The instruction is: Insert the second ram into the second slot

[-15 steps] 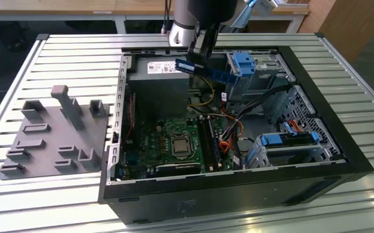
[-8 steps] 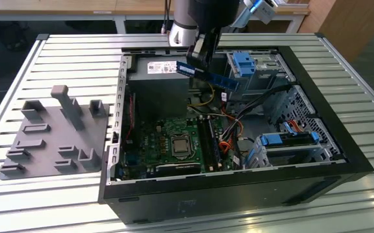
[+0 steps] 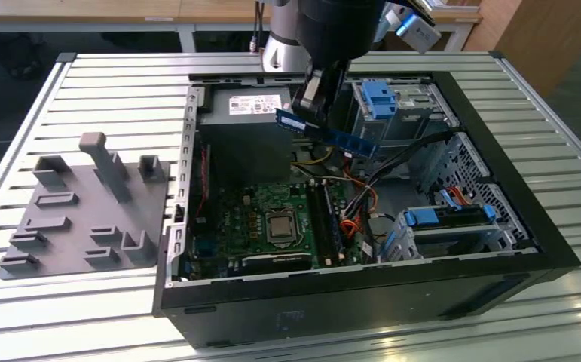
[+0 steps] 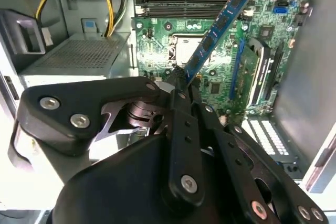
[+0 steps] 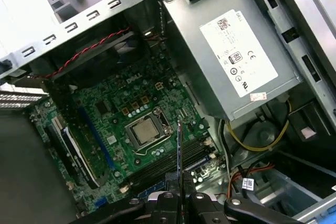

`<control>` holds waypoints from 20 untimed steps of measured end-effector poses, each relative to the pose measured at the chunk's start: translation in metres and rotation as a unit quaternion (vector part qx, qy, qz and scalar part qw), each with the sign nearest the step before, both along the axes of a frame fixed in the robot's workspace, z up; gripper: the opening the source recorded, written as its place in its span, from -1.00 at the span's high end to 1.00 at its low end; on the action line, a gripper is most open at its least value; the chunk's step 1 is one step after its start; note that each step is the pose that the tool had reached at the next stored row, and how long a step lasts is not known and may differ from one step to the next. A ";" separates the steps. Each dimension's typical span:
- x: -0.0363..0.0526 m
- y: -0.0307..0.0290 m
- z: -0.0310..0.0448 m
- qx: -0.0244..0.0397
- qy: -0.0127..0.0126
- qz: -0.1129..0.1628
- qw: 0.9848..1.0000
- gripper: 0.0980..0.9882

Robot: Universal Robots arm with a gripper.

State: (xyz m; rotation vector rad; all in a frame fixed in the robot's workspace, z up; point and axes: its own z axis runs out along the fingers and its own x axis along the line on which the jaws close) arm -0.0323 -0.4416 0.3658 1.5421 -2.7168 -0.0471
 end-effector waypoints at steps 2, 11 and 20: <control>0.0000 0.0000 -0.0020 0.000 0.000 -0.019 1.000 0.90; 0.0001 0.0000 -0.0109 0.000 0.000 -0.100 0.995 0.90; 0.0000 0.0000 -0.0195 0.000 0.000 -0.181 0.984 0.90</control>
